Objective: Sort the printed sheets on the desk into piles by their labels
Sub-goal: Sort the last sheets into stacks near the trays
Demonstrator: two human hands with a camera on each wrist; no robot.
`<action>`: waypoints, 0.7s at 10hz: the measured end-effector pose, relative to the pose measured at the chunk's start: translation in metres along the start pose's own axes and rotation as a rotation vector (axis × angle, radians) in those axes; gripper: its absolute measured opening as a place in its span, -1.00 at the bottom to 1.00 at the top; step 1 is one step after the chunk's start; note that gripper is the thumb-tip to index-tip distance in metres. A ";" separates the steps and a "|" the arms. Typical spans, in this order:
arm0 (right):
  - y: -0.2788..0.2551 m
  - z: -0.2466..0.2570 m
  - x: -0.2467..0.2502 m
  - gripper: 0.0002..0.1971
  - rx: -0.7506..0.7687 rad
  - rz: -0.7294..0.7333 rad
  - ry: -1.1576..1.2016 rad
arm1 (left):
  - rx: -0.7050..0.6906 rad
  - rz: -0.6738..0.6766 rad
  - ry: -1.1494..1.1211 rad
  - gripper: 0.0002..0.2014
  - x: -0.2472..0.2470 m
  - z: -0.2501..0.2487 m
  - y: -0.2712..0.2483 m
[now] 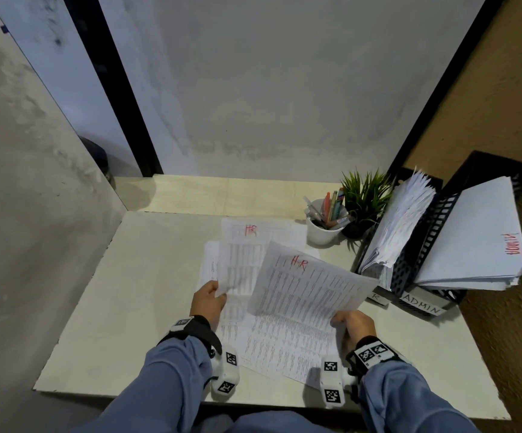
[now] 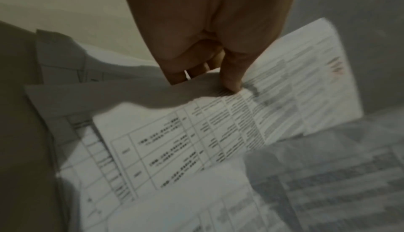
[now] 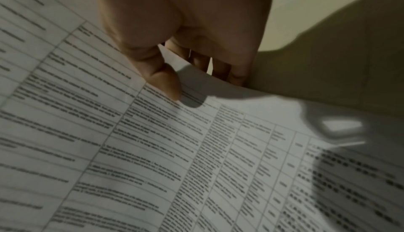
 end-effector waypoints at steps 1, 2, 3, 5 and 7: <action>0.003 0.001 -0.011 -0.77 0.033 0.076 0.076 | 0.077 0.153 -0.107 -0.68 -0.012 0.000 -0.008; -0.002 0.006 -0.014 -0.76 0.067 0.082 0.056 | 0.092 0.233 -0.135 -0.69 -0.025 0.006 -0.013; 0.006 -0.002 -0.020 -0.69 0.107 -0.013 0.079 | 0.086 0.244 -0.104 -0.53 -0.032 0.004 -0.016; 0.019 -0.022 -0.026 -0.80 -0.279 -0.087 0.159 | -0.004 -0.106 0.334 -0.53 -0.008 -0.012 -0.010; -0.002 -0.013 -0.026 -0.70 0.032 0.129 0.091 | 0.234 -0.213 0.664 -0.26 0.008 0.006 -0.002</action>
Point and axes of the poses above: each hand's wrist, its own y-axis towards the middle knuckle, its own x-axis out of the back of the hand, z = x × y, the point moved 3 cm from there along y, towards the middle knuckle, and after that the axes turned 8 degrees about -z, right-handed, at the moved point
